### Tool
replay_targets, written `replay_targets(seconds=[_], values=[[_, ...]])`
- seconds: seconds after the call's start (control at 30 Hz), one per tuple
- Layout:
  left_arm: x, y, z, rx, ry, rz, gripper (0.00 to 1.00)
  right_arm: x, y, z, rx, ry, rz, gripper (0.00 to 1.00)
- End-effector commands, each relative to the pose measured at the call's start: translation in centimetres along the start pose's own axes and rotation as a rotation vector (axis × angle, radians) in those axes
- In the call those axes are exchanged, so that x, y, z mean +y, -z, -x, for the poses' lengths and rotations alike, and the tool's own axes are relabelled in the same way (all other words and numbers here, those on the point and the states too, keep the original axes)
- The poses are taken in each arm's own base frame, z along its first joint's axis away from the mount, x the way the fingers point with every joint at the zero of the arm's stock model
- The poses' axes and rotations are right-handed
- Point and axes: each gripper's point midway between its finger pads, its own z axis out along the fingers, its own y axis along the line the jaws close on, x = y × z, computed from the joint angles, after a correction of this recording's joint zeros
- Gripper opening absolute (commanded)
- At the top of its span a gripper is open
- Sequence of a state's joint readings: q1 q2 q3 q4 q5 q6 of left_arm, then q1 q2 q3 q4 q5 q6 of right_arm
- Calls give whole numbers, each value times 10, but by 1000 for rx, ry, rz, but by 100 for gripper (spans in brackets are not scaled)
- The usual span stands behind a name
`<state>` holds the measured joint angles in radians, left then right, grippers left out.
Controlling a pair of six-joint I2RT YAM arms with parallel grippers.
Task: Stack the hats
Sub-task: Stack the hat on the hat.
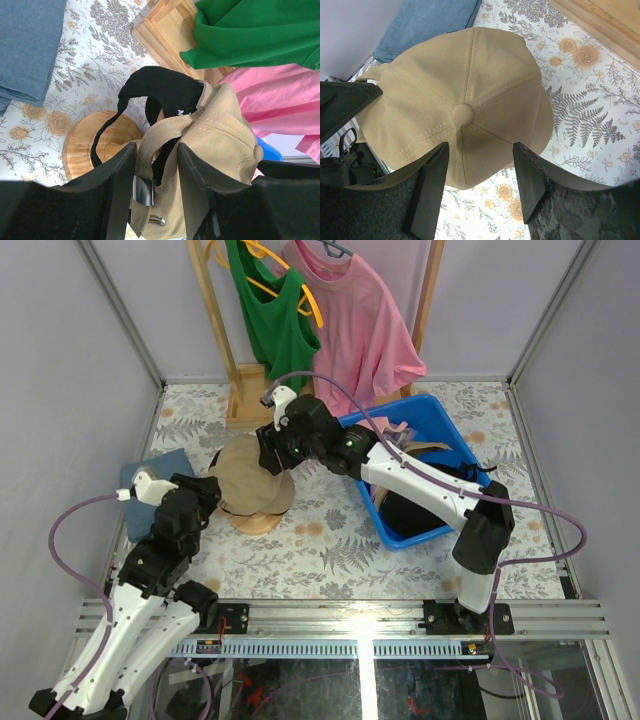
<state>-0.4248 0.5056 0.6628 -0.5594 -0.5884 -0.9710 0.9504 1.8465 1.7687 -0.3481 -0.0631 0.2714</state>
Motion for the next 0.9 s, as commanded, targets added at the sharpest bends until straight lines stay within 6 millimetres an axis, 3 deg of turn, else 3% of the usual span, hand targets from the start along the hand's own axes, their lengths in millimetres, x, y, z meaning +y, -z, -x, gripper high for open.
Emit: replay_targets(seconds=[0.0, 0.47, 0.87], values=[[0, 5, 14, -37, -16, 24, 39, 10, 25, 34, -95, 25, 4, 62], [-12, 13, 32, -68, -10, -2, 57, 10, 37, 48, -136, 30, -16, 70], [-14, 16, 37, -80, -7, -2, 59, 11, 41, 53, -148, 32, -14, 71]])
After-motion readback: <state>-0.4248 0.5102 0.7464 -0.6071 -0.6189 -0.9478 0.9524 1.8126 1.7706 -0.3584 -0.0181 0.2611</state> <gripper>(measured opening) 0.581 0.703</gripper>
